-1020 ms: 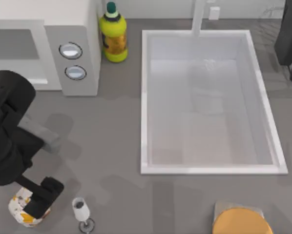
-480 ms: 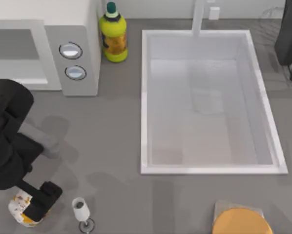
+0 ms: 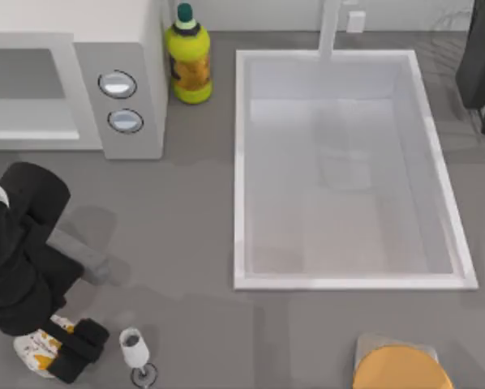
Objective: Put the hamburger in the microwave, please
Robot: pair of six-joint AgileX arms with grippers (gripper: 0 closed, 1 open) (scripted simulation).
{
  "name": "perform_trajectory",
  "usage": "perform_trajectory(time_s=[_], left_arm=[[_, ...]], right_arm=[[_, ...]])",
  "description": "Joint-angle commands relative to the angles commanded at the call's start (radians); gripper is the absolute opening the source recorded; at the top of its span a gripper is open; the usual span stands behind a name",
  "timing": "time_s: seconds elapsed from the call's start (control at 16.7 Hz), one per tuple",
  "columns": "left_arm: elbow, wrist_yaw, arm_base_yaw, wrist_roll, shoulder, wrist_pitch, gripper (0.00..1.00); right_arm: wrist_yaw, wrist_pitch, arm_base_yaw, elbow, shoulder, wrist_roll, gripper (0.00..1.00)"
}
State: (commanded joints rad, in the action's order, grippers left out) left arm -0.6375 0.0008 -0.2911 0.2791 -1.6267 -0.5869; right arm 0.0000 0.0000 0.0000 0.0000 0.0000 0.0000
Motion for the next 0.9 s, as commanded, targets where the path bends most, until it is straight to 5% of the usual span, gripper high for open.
perform_trajectory(time_s=[0.24,0.9], left_arm=[[0.001,0.001,-0.003,-0.003,-0.003,0.005,1.0],[0.001,0.001,-0.003,-0.003,-0.003,0.005,0.17]], right_arm=[[0.0,0.0,0.0,0.0,0.0,0.0,1.0],[0.0,0.0,0.0,0.0,0.0,0.0,1.0]])
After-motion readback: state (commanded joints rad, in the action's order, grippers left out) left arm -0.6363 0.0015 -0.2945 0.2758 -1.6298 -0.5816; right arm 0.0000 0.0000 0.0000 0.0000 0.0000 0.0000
